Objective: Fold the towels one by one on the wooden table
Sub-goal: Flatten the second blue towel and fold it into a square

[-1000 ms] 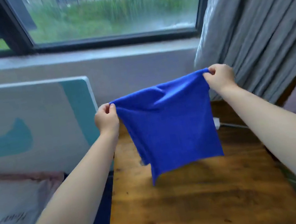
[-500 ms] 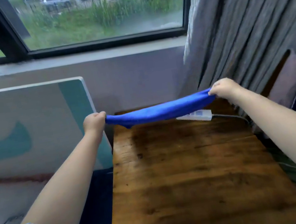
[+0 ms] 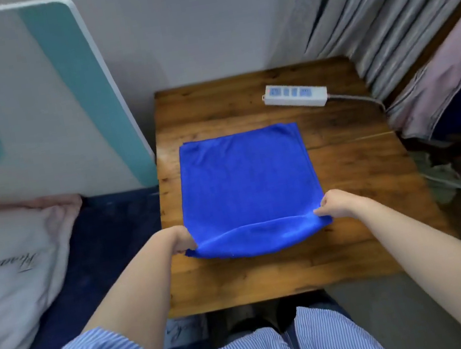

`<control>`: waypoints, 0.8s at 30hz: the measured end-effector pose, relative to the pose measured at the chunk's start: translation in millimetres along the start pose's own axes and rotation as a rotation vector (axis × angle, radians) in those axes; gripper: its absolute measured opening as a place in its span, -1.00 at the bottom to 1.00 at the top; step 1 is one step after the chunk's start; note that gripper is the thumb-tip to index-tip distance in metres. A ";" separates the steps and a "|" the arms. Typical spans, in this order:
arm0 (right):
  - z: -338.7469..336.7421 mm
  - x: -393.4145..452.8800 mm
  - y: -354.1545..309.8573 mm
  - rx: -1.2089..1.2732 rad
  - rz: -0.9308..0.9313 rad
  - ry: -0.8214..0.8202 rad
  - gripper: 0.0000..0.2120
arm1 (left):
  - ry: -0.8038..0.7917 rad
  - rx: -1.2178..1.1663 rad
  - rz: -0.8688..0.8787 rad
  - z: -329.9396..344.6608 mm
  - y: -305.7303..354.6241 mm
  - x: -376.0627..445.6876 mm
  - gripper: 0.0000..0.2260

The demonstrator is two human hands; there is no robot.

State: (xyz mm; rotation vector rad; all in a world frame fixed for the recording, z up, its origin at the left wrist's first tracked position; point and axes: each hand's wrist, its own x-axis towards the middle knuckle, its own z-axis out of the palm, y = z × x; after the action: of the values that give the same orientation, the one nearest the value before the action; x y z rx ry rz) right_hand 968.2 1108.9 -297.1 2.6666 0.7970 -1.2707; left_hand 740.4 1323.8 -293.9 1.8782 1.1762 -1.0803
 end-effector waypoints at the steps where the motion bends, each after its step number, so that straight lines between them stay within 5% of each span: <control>1: 7.3 0.6 2.6 -0.016 0.004 -0.026 -0.55 | -0.012 0.018 -0.009 8.3 -2.8 3.0 -0.87; 7: 48.9 4.1 23.1 -0.029 0.134 -0.113 -0.64 | 0.015 0.148 -0.107 47.3 -31.9 30.2 -0.67; 17: 60.9 4.5 26.6 -0.039 0.233 -0.233 -0.78 | 0.019 0.087 -0.172 66.4 -47.1 48.7 -0.81; 24: 15.7 47.3 -6.0 -0.041 0.134 0.022 -0.82 | 0.176 0.260 -0.141 24.0 7.4 59.1 -0.88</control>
State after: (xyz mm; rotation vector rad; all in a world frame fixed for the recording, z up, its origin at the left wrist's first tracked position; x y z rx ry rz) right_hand 978.8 1129.4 -341.7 2.6555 0.6274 -1.1832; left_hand 755.1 1322.6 -356.4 2.1528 1.3368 -1.2125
